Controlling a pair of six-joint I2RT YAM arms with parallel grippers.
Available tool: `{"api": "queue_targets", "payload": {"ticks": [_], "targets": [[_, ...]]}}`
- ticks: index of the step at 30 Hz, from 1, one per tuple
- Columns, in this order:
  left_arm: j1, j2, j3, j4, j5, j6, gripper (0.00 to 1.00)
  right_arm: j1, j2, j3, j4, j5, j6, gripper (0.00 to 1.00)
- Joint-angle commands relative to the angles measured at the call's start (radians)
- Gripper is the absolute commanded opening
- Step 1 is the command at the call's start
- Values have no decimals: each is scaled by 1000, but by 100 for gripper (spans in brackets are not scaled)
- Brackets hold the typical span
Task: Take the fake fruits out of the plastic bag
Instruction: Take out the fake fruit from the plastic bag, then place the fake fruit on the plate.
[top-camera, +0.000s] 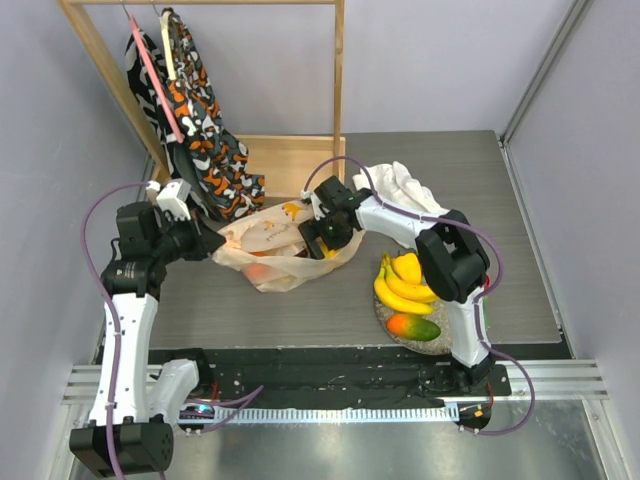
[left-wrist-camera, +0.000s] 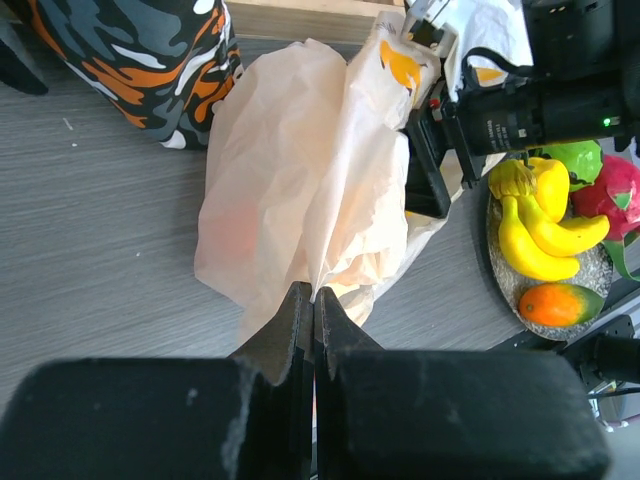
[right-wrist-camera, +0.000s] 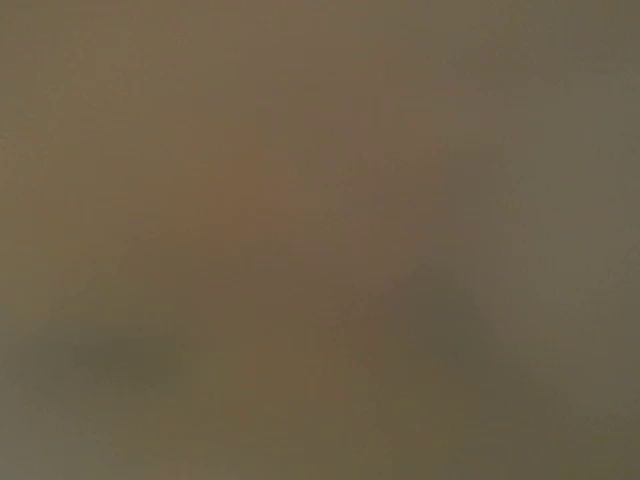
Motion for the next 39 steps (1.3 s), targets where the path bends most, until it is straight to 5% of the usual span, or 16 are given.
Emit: {"api": "queue_targets", "payload": {"ticks": [1, 6, 9, 13, 18, 28, 32, 39], "targets": [[16, -21, 10, 12, 15, 4, 0, -5, 1, 54, 11, 20, 27, 90], [19, -19, 11, 6, 17, 6, 0, -3, -39, 28, -15, 8, 38, 86], [21, -13, 10, 13, 20, 4, 0, -3, -88, -4, -9, -10, 9, 61], [21, -1, 11, 24, 23, 1, 0, -5, -159, 46, -31, -55, -40, 48], [21, 15, 16, 41, 30, -5, 0, -17, -301, 123, -83, -131, -151, 46], [21, 38, 42, 56, 32, -8, 0, -181, -723, -203, -244, -250, -339, 43], [21, 42, 36, 61, 33, -8, 0, -357, -899, -319, -420, -268, -561, 43], [20, 59, 34, 67, 33, -4, 0, -436, -1139, -500, -696, -98, -942, 38]]}}
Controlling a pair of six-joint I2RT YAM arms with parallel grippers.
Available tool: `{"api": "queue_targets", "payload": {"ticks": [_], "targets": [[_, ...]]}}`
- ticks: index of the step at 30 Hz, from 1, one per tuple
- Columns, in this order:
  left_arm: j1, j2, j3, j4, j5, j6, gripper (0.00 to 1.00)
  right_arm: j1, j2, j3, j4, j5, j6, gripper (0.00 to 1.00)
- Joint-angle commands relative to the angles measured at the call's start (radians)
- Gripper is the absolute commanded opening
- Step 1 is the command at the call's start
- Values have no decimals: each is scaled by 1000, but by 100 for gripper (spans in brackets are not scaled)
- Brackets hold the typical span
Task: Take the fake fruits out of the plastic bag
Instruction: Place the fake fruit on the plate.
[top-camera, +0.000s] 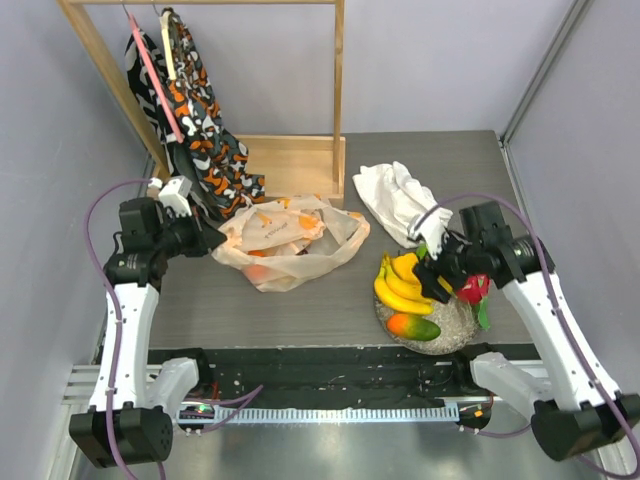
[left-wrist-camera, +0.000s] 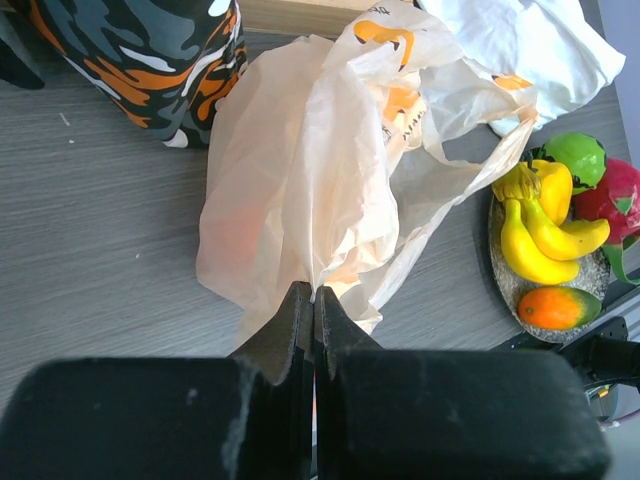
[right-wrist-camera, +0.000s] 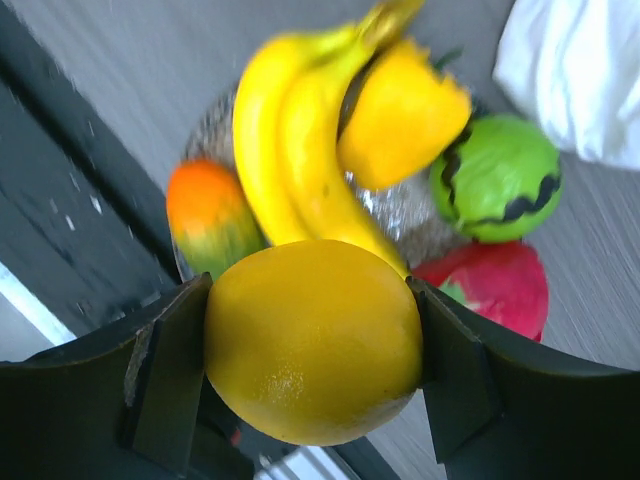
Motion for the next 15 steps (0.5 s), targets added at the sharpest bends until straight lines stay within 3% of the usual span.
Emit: {"api": "queue_targets", "payload": {"ticks": [1, 6, 12, 15], "targets": [[7, 9, 32, 50, 21, 1, 0, -13, -109, -84, -213, 98, -299, 37], [8, 12, 27, 57, 21, 2, 0, -13, -175, -185, -324, 156, -499, 38], [8, 1, 27, 53, 12, 5, 0, -13, -170, -320, -238, 151, -631, 47], [7, -5, 35, 34, 12, 13, 0, -13, -170, -374, -184, 186, -671, 57]]}}
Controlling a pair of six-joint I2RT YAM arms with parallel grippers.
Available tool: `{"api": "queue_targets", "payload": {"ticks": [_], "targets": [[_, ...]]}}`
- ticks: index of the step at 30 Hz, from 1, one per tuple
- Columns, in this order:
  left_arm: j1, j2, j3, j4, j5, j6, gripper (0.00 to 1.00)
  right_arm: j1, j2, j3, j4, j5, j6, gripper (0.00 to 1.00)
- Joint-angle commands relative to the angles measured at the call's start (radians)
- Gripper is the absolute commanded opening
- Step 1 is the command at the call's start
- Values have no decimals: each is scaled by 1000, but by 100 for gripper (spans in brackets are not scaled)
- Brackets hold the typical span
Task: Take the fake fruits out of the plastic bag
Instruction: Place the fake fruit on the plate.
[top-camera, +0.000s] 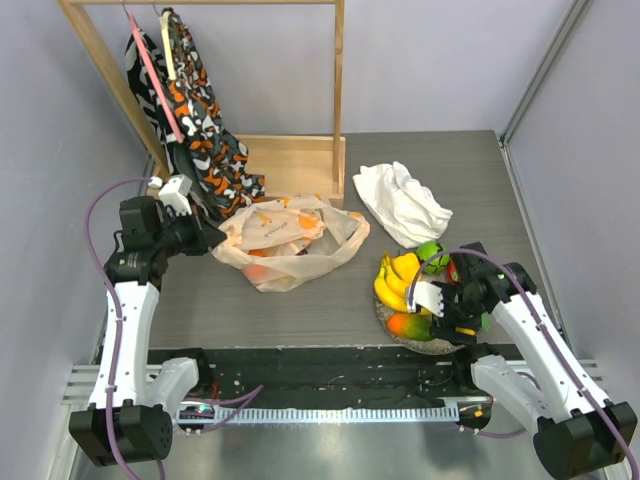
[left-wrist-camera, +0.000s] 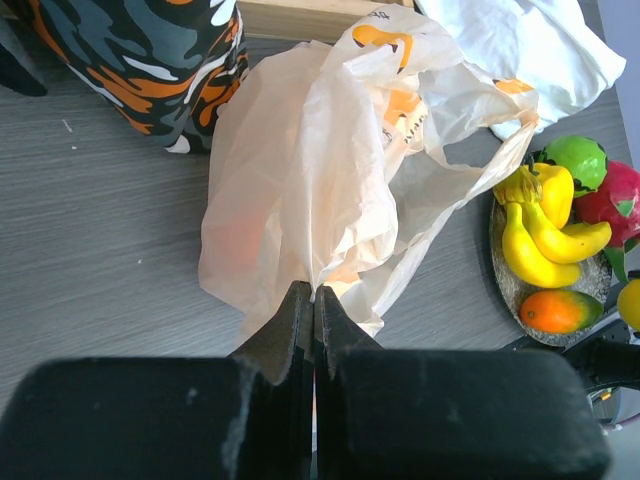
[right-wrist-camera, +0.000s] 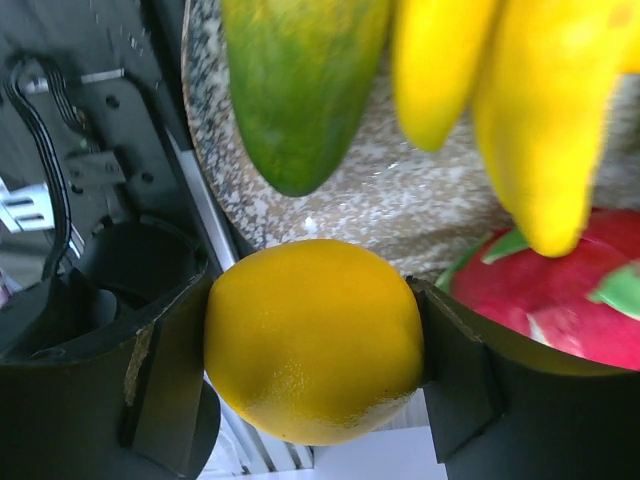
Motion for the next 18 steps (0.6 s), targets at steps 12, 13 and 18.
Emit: {"api": "queue_targets", "payload": {"ticks": [12, 13, 18], "targets": [[8, -16, 39, 14, 4, 21, 0, -5, -82, 23, -23, 29, -219, 97], [8, -10, 41, 17, 6, 21, 0, -5, -82, 43, -29, 22, -217, 98], [8, 1, 56, 14, 21, 23, 0, -5, -61, 175, -19, -65, -161, 98]]}}
